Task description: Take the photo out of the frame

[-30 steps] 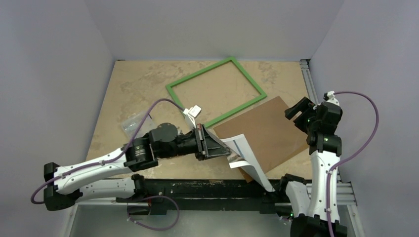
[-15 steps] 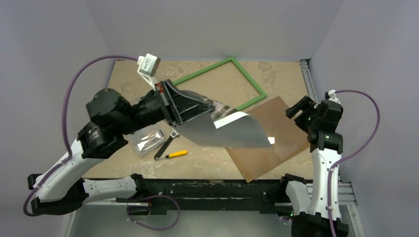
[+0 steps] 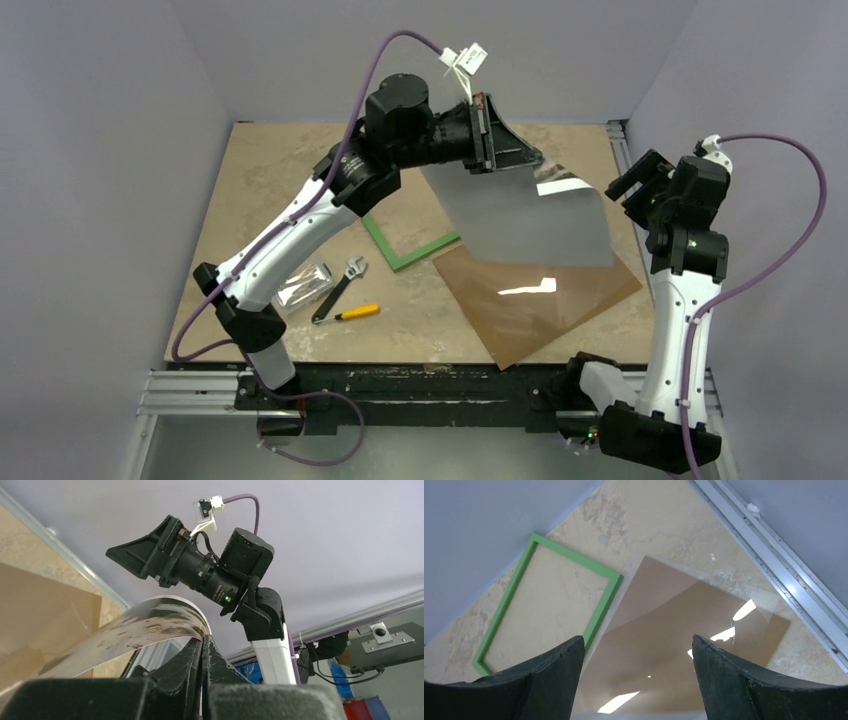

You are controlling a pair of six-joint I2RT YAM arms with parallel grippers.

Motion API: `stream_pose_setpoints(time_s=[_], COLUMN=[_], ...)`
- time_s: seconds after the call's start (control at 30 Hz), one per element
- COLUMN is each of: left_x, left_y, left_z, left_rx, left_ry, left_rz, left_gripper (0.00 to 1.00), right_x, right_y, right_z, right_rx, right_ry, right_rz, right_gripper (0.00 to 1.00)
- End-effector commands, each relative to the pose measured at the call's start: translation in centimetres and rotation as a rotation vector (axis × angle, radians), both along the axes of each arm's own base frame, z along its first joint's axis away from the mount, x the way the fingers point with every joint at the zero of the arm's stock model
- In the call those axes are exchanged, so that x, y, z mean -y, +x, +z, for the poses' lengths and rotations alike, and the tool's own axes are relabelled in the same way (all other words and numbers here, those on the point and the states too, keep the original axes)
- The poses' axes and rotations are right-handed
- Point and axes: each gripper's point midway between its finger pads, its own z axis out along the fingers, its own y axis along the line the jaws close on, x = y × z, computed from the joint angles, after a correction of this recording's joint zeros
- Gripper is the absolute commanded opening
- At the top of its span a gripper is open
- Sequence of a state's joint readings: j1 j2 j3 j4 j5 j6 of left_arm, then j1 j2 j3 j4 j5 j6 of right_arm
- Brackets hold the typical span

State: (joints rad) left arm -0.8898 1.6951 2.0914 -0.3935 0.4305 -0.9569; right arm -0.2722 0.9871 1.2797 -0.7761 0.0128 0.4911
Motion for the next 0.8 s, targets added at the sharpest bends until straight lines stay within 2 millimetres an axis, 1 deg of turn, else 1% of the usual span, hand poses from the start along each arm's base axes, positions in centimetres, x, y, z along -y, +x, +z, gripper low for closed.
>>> stream_pose_setpoints(time_s=[0.0, 0.07, 0.13, 0.23, 0.3, 0.33, 0.43, 0.47, 0.53, 0.57, 0.6, 0.63, 0.7, 0.73, 0.77], left_x=[-0.5, 0.0, 0.3, 0.6, 0.8, 1.1, 1.6, 1.8, 1.9, 1.9, 1.7, 1.3, 0.8, 0.6, 0.6], left_y=[-2.2, -2.2, -2.2, -2.2, -2.3, -2.7, -4.5, -4.8, -5.9, -6.0, -6.1, -5.8, -5.3, -5.1, -5.0], left_z=[5.2, 3.8, 1.4, -4.3, -9.0, -10.7, -17.5, -19.6, -24.6, -26.4, -28.7, -30.7, -34.0, -35.6, -36.8], left_rx=[0.118, 0.100, 0.068, -0.028, -0.124, -0.151, -0.244, -0.271, -0.336, -0.354, -0.384, -0.410, -0.472, -0.513, -0.545], left_ry=[-0.126, -0.104, -0.082, -0.044, 0.001, 0.002, 0.079, 0.103, 0.154, 0.167, 0.189, 0.198, 0.216, 0.230, 0.228], left_rz=[-0.110, -0.126, -0.131, -0.131, -0.136, -0.154, -0.182, -0.172, -0.166, -0.144, -0.106, -0.053, 0.017, 0.045, 0.067], left_gripper=[0.00, 0.00, 0.00, 0.00, 0.00, 0.00, 0.00, 0.00, 0.00, 0.00, 0.00, 0.00, 0.00, 0.00, 0.00], right_x=[0.9, 0.9, 0.9, 0.6, 0.3, 0.2, 0.0, -0.1, -0.2, -0.3, -0.5, -0.6, -0.8, -0.8, -0.9], right_y=[-0.8, -1.1, -1.4, -1.6, -1.7, -1.7, -1.8, -1.8, -1.9, -2.1, -2.2, -2.3, -2.5, -2.6, -2.7], right_z=[2.2, 2.9, 3.4, 3.5, 3.1, 2.9, 1.9, 1.4, 0.6, 0.2, 0.1, -0.3, -0.7, -0.9, -1.1], right_rx=[0.005, 0.012, 0.021, 0.032, 0.032, 0.032, 0.022, 0.018, 0.007, -0.001, 0.002, -0.002, -0.006, -0.011, -0.017], right_ry=[-0.062, -0.072, -0.079, -0.077, -0.069, -0.066, -0.056, -0.053, -0.048, -0.046, -0.043, -0.039, -0.034, -0.034, -0.033], right_rz=[-0.034, -0.034, -0.034, -0.024, -0.012, -0.007, 0.005, 0.011, 0.013, 0.012, 0.023, 0.030, 0.035, 0.035, 0.035], right_gripper=[0.78, 0.78, 0.78, 0.78, 0.78, 0.78, 0.78, 0.78, 0.78, 0.78, 0.77, 0.77, 0.77, 0.77, 0.77])
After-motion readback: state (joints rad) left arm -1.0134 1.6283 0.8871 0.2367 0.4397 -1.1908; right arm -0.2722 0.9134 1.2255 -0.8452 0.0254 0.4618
